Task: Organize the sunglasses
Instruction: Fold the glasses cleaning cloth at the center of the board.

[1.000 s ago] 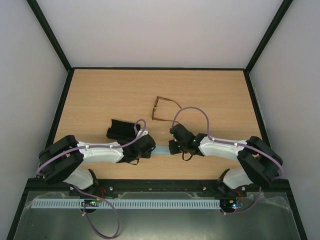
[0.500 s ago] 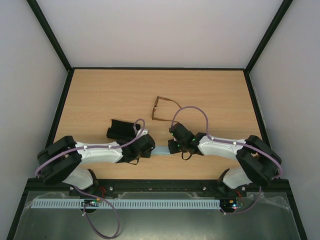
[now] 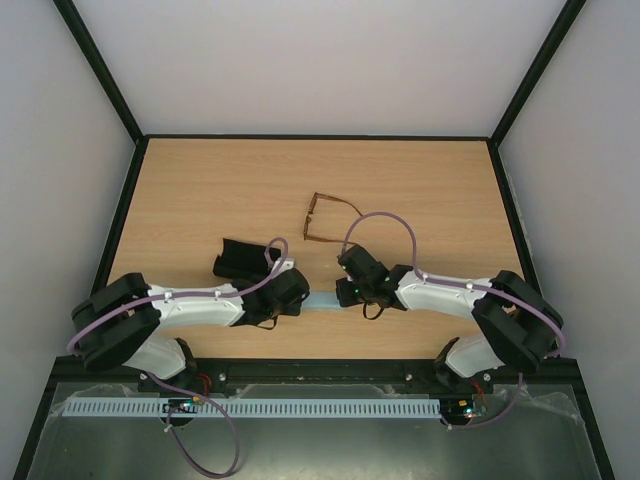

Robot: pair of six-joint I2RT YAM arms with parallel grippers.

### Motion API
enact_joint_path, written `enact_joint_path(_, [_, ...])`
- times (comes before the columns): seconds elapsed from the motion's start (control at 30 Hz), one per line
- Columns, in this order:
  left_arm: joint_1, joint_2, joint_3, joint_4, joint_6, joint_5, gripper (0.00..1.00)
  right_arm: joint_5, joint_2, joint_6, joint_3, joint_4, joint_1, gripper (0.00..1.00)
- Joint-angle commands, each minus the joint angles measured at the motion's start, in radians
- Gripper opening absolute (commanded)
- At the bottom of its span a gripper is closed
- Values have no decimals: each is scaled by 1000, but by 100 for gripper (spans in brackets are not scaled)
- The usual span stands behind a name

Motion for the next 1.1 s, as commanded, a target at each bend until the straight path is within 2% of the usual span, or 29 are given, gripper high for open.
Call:
enact_joint_path(0.0, [5,14,-13,-11,-17,-10,22,19,6,0,13,10,-3,17])
enact_joint_path(0.07, [5,15,-14,-11,-22,-12,32,23,-1,0,15,0,-4,22])
enact_joint_path(0.13, [6,11,-8,-16,-20,-13,36,40,-15,-2,21,-16,-3,28])
enact_joint_path(0.3, [6,-40,25,-79,-21,-37,42,97,-86,-7,43,-94,-3,35])
enact_joint_path(0.4, [6,-94,49,-118,-16,-29,36,87,-149,2,37,-120,-4,34])
enact_joint_path(0.47, [12,-128,62,-125,-2,7,27,40,-188,19,25,-109,-5,26])
enact_joint_path(0.57, [44,-186,53,-65,24,143,11,-88,-223,55,3,-55,-11,12])
enact_joint_path(0.7, [190,-294,-104,230,-2,559,9,-464,-239,194,-103,189,-82,9])
enact_joint_path(0.8, [304,-343,-239,443,-74,790,9,-616,-229,325,-183,398,-128,9])
enact_joint_path(0.9, [333,-332,-275,488,-78,852,10,-635,-204,370,-202,466,-131,10])
enact_joint_path(1.07, [324,-198,-294,655,-137,915,8,-635,-133,403,-209,539,-132,9])
